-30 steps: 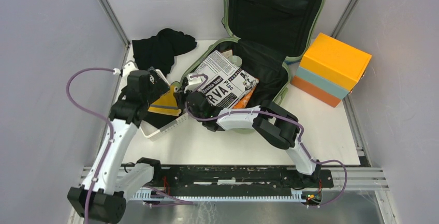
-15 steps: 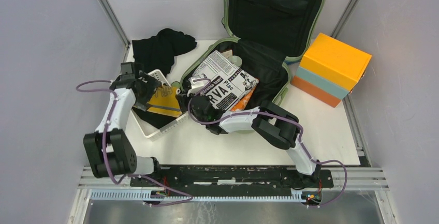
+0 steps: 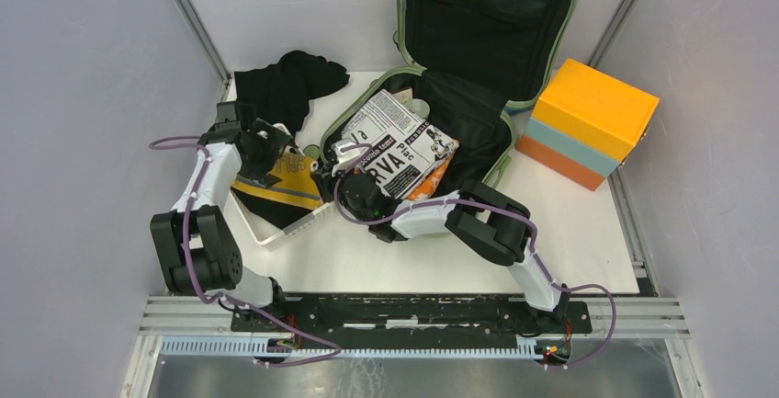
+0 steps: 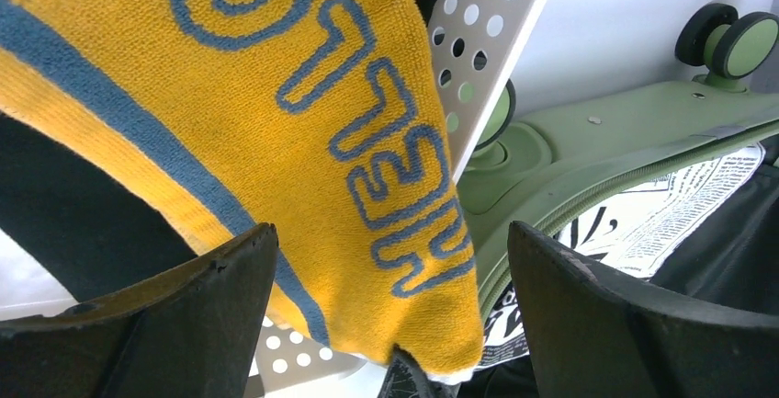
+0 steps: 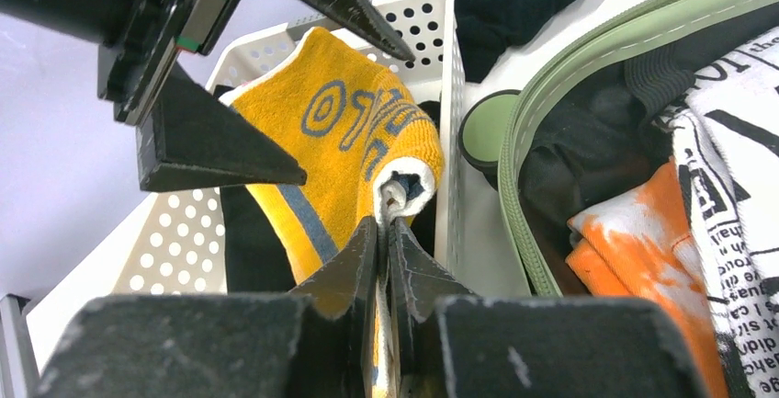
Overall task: Open, take out, and arrange the luggage
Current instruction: Adjust the clothes in the bin.
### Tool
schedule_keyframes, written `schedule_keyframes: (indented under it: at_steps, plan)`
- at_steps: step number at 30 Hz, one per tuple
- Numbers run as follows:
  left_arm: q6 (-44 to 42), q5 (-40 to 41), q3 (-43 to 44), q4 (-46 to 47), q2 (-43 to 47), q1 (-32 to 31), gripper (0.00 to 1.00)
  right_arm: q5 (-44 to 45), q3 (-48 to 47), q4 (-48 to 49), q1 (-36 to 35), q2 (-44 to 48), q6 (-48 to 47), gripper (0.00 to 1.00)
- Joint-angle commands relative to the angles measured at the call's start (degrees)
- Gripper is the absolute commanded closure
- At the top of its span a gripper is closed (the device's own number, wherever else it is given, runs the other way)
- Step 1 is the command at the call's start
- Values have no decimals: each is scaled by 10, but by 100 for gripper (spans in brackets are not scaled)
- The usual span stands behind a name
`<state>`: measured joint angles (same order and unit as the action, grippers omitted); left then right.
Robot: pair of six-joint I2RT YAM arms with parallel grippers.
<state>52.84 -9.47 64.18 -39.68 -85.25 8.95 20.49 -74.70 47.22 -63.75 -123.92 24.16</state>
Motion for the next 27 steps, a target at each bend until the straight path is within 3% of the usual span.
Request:
schedule_keyframes:
  at_steps: [1, 6, 16, 27]
  plan:
    - [22, -33, 28, 24, -21, 2, 0, -28, 5, 51, -2, 25, -35, 90]
    - [33, -51, 15, 52, -38, 2, 0, -43, 7, 56, -3, 23, -66, 89]
    - [26, -81, 14, 62, -66, 2, 14, -67, -2, 56, -4, 16, -108, 89]
    - [22, -119, -15, 66, -48, 3, 49, -87, 3, 66, -6, 19, -144, 89]
